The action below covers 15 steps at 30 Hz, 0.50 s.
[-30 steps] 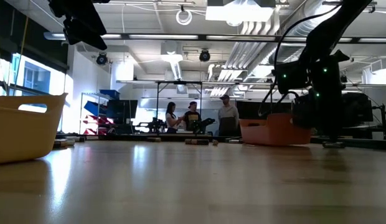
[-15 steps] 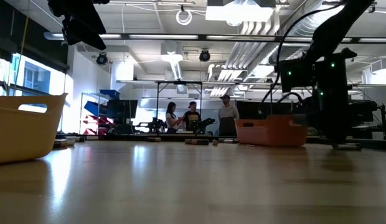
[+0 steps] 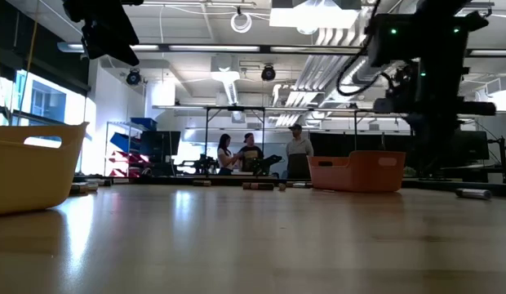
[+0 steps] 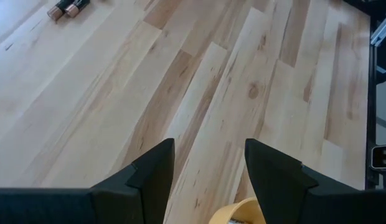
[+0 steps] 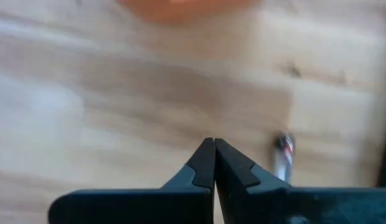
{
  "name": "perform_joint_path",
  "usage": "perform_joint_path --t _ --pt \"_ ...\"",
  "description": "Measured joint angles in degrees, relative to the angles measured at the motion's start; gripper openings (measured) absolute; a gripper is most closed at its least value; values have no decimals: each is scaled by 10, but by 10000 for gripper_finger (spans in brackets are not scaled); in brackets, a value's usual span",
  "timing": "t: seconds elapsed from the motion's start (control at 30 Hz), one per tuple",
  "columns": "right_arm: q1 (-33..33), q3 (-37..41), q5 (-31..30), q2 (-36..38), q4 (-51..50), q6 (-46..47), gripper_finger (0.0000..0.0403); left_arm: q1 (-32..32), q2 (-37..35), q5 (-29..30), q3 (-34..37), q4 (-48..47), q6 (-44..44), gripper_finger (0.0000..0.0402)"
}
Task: Sort batteries
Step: Put the silver battery into the yellow bin
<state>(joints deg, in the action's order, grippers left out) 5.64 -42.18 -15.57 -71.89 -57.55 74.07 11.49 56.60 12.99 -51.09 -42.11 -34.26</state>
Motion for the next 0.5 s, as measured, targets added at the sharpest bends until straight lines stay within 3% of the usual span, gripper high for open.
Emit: perform_joint_path --t 0.1,0.2,0.5 --pt "-4 39 22 20 -45 51 5 0 0 10 0 0 3 188" --pt "15 74 45 35 -9 56 28 0 0 11 0 0 18 188" --pt "59 115 -5 4 30 35 156 0 0 13 0 0 17 188"
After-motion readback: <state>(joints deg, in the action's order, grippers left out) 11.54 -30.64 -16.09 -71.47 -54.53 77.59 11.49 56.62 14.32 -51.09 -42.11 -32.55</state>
